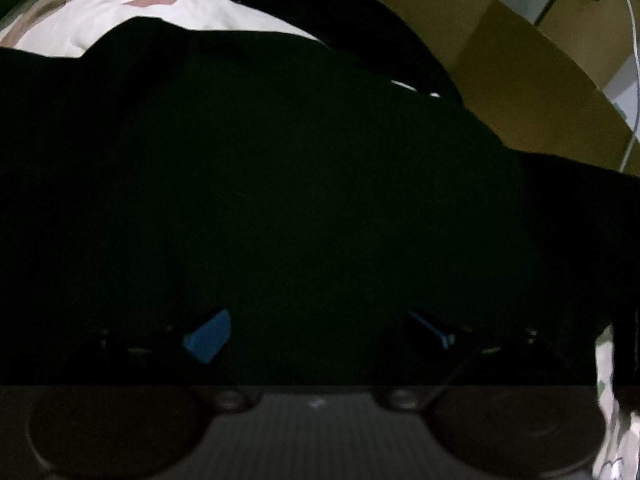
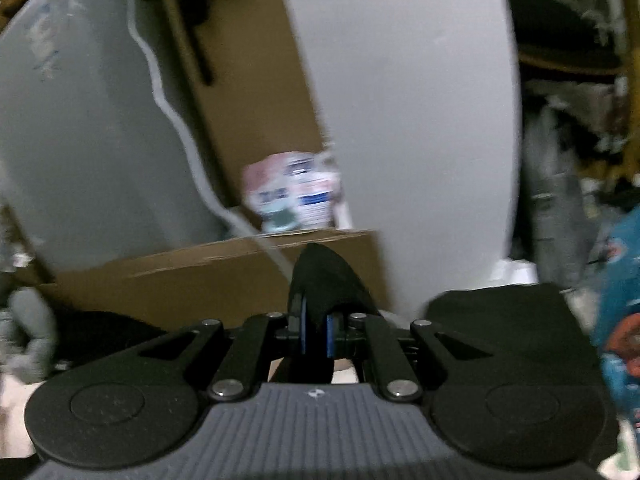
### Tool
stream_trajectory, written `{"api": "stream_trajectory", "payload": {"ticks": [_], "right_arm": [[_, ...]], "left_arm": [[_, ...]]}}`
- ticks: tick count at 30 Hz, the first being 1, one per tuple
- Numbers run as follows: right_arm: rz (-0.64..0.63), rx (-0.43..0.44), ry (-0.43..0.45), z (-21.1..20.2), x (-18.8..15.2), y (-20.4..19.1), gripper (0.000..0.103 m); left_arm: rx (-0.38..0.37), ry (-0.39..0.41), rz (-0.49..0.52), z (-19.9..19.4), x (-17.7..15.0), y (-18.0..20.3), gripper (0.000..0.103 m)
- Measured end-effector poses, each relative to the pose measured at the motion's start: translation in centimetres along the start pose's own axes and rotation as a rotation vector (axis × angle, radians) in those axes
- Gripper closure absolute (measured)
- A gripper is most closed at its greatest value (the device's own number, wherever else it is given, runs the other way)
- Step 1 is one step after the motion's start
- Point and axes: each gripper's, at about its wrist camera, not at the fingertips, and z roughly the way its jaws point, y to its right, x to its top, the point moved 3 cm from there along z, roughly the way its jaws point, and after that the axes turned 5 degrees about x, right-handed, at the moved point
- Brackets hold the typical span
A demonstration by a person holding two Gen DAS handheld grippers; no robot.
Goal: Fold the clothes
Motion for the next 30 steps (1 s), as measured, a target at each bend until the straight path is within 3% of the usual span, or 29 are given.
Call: {"api": "stream_trajectory", "payload": {"ticks": [4,7,8,9,12,14,16,20,26,30], "right_arm": [[-0.037,-0.126,-0.014,4.0,-0.5,1.1,0.089],[-0.022,-0.112,-0.124,9.2,-1.5,2.7,0.079],[0.030,-0.077,-0.177,11.2,-2.1,3.7,0.067],[0.080,-0.050,-0.221,12.1,-2.4,4.3,0.061],[0.180,0.032,-0.253,12.8,-3.0,5.5,0.038],[0.168,0.098,-0.247,12.6,-3.0,5.5,0.017],[0.098,0.124,-0.232,11.9,-2.6,5.3,0.009],[0.039,0.118,-0.203,10.9,-1.4,6.1,0.008],[-0.017,0.012,-0.163,11.2,0.8,9.6,0.008],[-0.175,-0.026,-0.174,12.8,1.9,11.7,0.009]], "left_arm": [[0.010,-0.003,0.017,-0.7,-0.6,-0.3,0.007],[0.011,-0.006,0.021,-1.0,-0.8,-0.4,0.007],[0.010,-0.007,0.024,-1.1,-0.9,-0.4,0.007],[0.008,-0.008,0.028,-1.1,-1.0,-0.4,0.007],[0.009,-0.008,0.041,-0.7,-0.9,-0.1,0.007],[0.013,-0.004,0.055,-0.3,-0.9,0.1,0.007],[0.021,-0.002,0.064,-0.1,-1.0,0.3,0.006],[0.033,-0.003,0.076,0.0,-1.0,0.7,0.005],[0.041,-0.006,0.080,-0.4,-1.3,0.7,0.005],[0.046,-0.006,0.095,-0.4,-1.6,0.7,0.005]]}}
